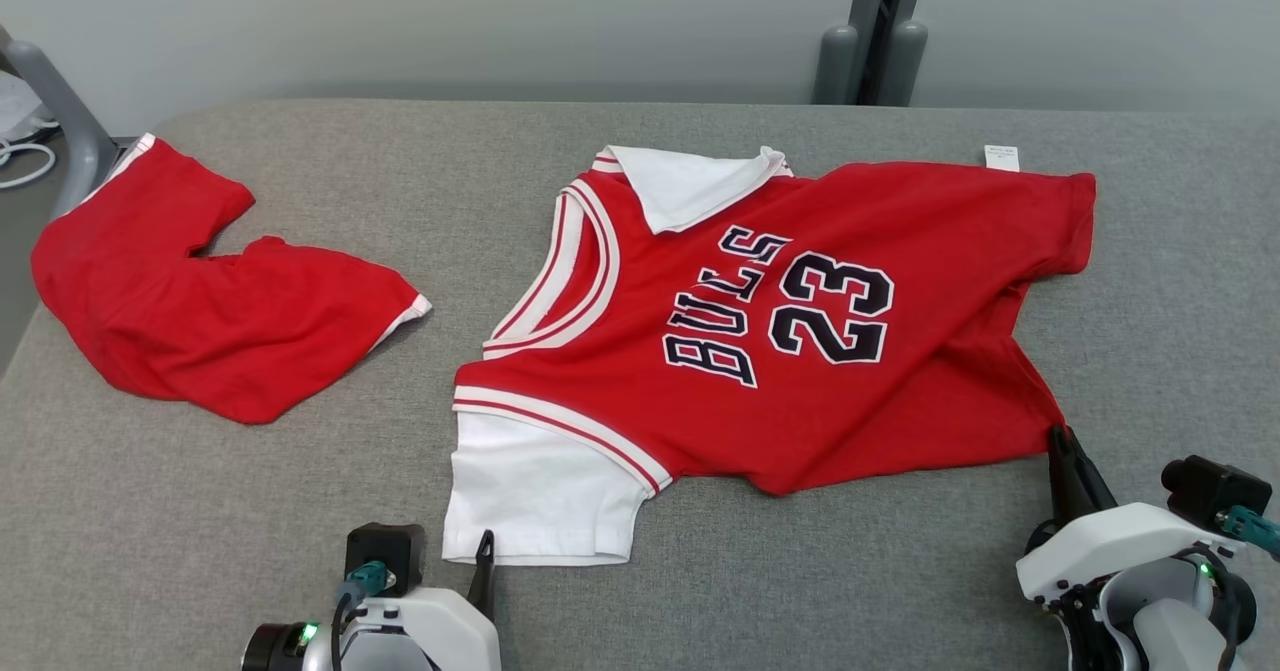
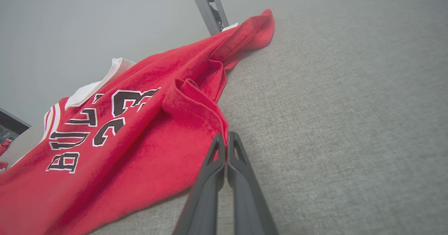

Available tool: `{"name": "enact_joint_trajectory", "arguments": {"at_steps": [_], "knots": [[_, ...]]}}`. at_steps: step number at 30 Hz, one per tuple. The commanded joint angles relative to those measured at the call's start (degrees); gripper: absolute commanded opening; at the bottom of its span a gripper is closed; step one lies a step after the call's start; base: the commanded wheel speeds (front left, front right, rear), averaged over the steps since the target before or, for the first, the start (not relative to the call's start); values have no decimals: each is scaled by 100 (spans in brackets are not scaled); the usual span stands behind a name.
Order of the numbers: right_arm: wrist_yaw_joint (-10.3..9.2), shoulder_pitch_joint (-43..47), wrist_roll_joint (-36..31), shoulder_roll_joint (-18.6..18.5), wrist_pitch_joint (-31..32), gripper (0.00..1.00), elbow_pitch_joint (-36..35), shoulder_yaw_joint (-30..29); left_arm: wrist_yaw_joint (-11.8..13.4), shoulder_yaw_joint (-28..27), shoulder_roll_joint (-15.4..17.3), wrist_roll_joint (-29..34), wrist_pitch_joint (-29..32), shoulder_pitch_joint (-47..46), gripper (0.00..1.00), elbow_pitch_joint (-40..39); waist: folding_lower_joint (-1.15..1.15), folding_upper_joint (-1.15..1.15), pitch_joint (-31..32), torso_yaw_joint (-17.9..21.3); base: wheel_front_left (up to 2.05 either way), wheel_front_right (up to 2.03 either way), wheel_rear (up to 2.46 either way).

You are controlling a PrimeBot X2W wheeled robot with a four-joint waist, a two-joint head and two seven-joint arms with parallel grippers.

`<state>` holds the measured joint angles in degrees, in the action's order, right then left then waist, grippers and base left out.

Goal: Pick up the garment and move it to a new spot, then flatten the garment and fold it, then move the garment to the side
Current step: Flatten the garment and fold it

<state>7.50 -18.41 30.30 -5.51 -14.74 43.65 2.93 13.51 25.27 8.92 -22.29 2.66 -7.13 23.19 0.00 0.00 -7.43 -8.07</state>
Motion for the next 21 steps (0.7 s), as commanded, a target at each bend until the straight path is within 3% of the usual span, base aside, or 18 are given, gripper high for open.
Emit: {"name": "enact_joint_trajectory", "arguments": {"at_steps": [1,8,9,10,11,12,17,21], "knots": [[-2,-45,31,-56,-54,0,-19,5,31,-47,0,-84,48,4,100,56,0,0,-15,18,0,0,0],[-2,-74,37,-86,-53,0,-18,30,-50,-107,-76,-248,-16,-104,100,261,0,0,-46,64,0,0,0],[-2,-71,37,-87,-54,0,-15,32,-83,-117,-98,-289,-11,-109,95,296,0,0,-47,66,0,0,0],[-2,-72,35,-88,-54,0,-11,34,-112,-126,-118,-345,-19,-117,69,328,0,0,-47,69,0,0,0],[-2,-72,32,-90,-53,0,-5,37,-158,-133,-132,-386,-37,-128,25,349,0,0,-46,71,0,0,0],[-2,-71,24,-94,-53,0,-1,39,-189,-144,-145,-424,-69,-141,0,371,0,0,-44,71,0,0,0],[-2,-57,-4,-103,-55,0,15,38,-262,-167,-147,-479,-194,-173,0,398,0,0,-22,70,0,0,0],[-2,-85,-32,-161,-58,0,-225,42,-820,-307,-130,-874,-541,-190,0,-135,0,0,86,127,0,0,0]]}}
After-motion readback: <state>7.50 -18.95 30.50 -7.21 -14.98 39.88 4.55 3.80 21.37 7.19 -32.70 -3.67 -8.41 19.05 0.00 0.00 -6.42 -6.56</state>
